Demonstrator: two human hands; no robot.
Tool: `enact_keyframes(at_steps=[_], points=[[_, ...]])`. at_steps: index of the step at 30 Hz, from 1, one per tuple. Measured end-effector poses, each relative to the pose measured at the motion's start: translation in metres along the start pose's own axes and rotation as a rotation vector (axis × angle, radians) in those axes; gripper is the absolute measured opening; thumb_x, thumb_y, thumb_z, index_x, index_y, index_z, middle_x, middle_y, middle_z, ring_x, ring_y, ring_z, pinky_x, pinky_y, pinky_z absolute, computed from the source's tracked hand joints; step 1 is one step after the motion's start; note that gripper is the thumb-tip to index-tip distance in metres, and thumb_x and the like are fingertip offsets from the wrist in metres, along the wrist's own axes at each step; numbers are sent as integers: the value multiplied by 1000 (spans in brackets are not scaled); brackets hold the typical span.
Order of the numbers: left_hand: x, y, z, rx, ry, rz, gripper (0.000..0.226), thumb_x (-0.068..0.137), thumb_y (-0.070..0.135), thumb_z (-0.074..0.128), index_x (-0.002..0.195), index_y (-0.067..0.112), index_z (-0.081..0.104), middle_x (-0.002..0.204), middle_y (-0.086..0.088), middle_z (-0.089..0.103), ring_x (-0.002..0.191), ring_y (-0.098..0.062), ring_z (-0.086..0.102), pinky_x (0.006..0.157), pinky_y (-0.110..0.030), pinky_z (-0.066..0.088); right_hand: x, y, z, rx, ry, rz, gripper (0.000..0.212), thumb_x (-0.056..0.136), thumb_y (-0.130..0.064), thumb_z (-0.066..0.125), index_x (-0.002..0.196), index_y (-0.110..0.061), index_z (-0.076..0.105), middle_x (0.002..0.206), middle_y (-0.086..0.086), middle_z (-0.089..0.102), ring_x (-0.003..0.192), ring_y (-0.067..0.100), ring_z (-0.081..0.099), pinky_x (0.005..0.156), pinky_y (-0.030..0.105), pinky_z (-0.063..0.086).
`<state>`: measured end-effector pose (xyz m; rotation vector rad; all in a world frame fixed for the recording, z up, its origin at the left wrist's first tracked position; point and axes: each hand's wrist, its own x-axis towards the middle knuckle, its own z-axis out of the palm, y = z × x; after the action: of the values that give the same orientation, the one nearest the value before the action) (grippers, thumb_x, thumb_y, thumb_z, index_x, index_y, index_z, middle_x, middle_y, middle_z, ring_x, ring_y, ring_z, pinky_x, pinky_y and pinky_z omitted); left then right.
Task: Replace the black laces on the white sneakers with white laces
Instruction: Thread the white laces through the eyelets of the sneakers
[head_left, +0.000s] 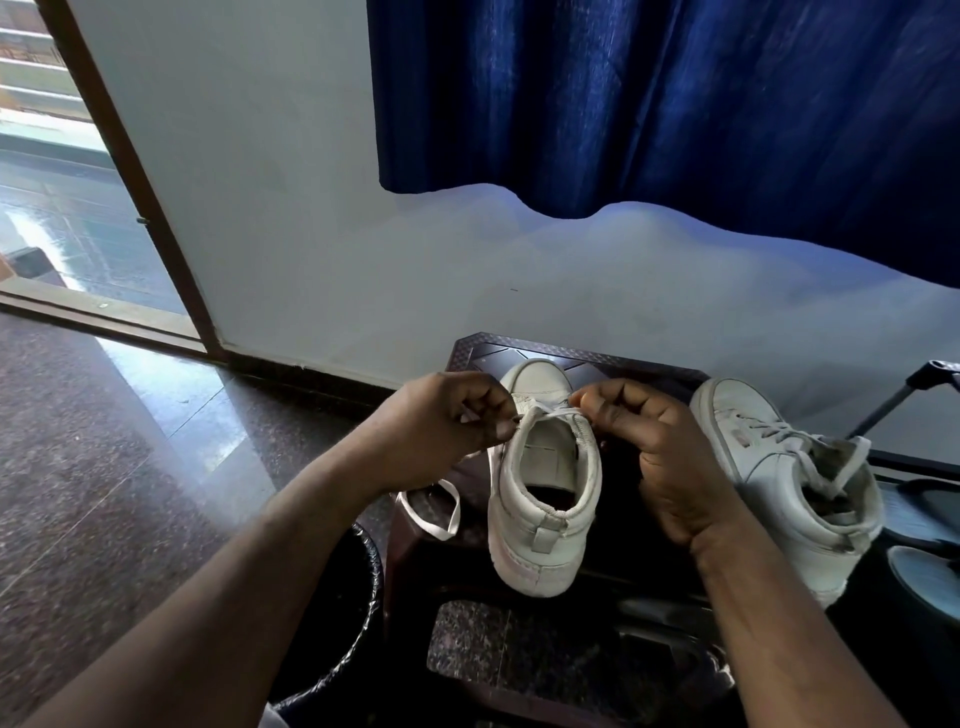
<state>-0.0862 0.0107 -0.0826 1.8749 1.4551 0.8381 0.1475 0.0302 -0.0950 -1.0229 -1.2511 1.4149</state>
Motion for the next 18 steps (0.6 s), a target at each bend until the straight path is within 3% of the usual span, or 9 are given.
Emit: enact_keyframes(at_steps=[4, 7, 8, 11, 14, 18], points=[[4, -3, -3, 0, 7, -77, 8, 92, 27, 77, 87, 22, 73, 79, 1, 73, 64, -5, 54, 67, -24, 46, 0, 3, 2, -24, 17, -7, 21, 78, -23, 77, 92, -7, 79, 97, 14, 77, 89, 21, 68, 90, 39, 54], [4, -12, -10, 218, 13, -101, 14, 88, 31, 79, 81, 21, 72, 74, 2, 70, 63, -7, 52, 66, -26, 48, 0, 4, 6, -29, 19, -7, 4, 84, -12, 76, 84, -12, 79, 91, 11, 76, 84, 19, 68, 85, 36, 54], [3, -13, -11, 218, -5, -110, 14, 87, 31, 79, 81, 20, 73, 74, 1, 70, 64, -7, 53, 67, -27, 48, 0, 4, 6, -43, 24, -16, 9, 87, -8, 74, 82, -14, 79, 89, 10, 76, 83, 19, 68, 84, 35, 54], [1, -13, -14, -32, -72, -112, 13, 90, 28, 79, 88, 16, 75, 87, -9, 73, 72, -9, 54, 74, -28, 44, -1, 4, 6, -49, 43, -26, 11, 89, -6, 72, 83, -13, 78, 88, 10, 75, 81, 18, 67, 80, 34, 53], [1, -9, -13, -332, -73, -77, 18, 89, 31, 78, 99, 16, 76, 103, -20, 73, 87, -20, 62, 84, -36, 46, -4, -1, 4, -34, 8, -50, 12, 88, -20, 74, 90, -9, 77, 90, 11, 74, 81, 18, 65, 80, 33, 52], [2, 3, -1, -343, -24, -35, 10, 92, 24, 79, 95, 15, 76, 96, -20, 73, 79, -21, 59, 78, -38, 46, -13, -11, 6, -259, -72, -160, 15, 86, -28, 80, 95, -17, 75, 99, 3, 75, 93, 18, 70, 85, 30, 57]])
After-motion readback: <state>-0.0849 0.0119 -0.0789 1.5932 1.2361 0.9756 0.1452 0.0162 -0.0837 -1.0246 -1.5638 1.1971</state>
